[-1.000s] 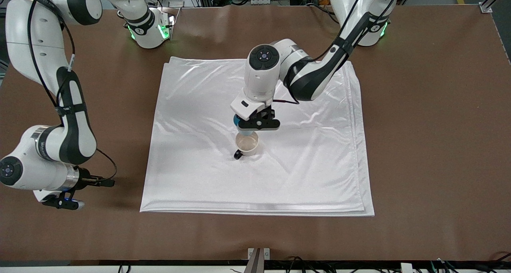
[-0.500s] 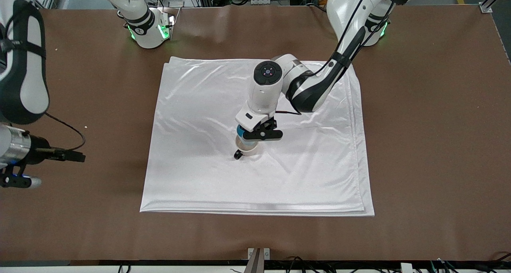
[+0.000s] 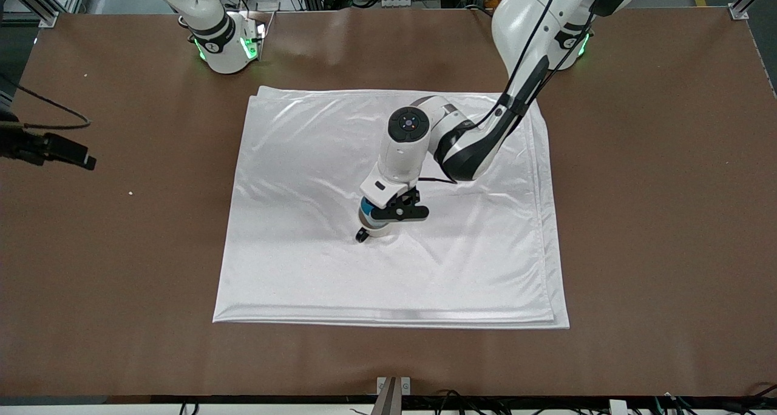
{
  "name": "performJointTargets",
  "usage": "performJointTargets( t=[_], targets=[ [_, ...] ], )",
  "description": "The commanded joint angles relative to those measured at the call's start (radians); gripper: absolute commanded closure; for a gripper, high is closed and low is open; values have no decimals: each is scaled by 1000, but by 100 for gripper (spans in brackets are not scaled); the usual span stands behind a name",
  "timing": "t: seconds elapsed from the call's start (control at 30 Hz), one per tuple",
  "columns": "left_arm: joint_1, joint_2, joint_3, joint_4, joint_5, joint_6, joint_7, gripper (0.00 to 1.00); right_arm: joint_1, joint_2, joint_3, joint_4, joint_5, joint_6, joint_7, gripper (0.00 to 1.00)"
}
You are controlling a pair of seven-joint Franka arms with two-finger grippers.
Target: Place blue cup into white mug on cloth
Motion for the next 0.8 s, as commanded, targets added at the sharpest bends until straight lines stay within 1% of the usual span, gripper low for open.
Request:
performJointTargets(
  t=[0.0,0.03,0.1,0.23,0.43,0.53,0.57,0.77],
  targets=[
    [2,10,12,28,20,2,63,28,7,-83,9,-81,-27,-21,20,0],
    [3,10,12,27,20,2,101,1,15,-83,12,-79,-31,-21,22,0],
    [3,7,12,27,18,0,142,0,43,-81,9,-79,-36,-18,23,0],
    [6,-7,12,27,12,-8,140,0,57,-81,12,-78,-37,-12,23,0],
    [25,-80,12,25,9,-67,142,0,66,-86,20,-82,-45,45,22,1],
    [64,-134,10,24,4,-127,142,0,83,-83,30,-93,-105,111,22,2],
    [77,-152,10,21,0,-153,146,0,86,-81,30,-98,-112,125,22,2],
    [153,-275,9,17,-8,-328,152,0,73,-98,33,-156,-114,185,22,2]
  ],
)
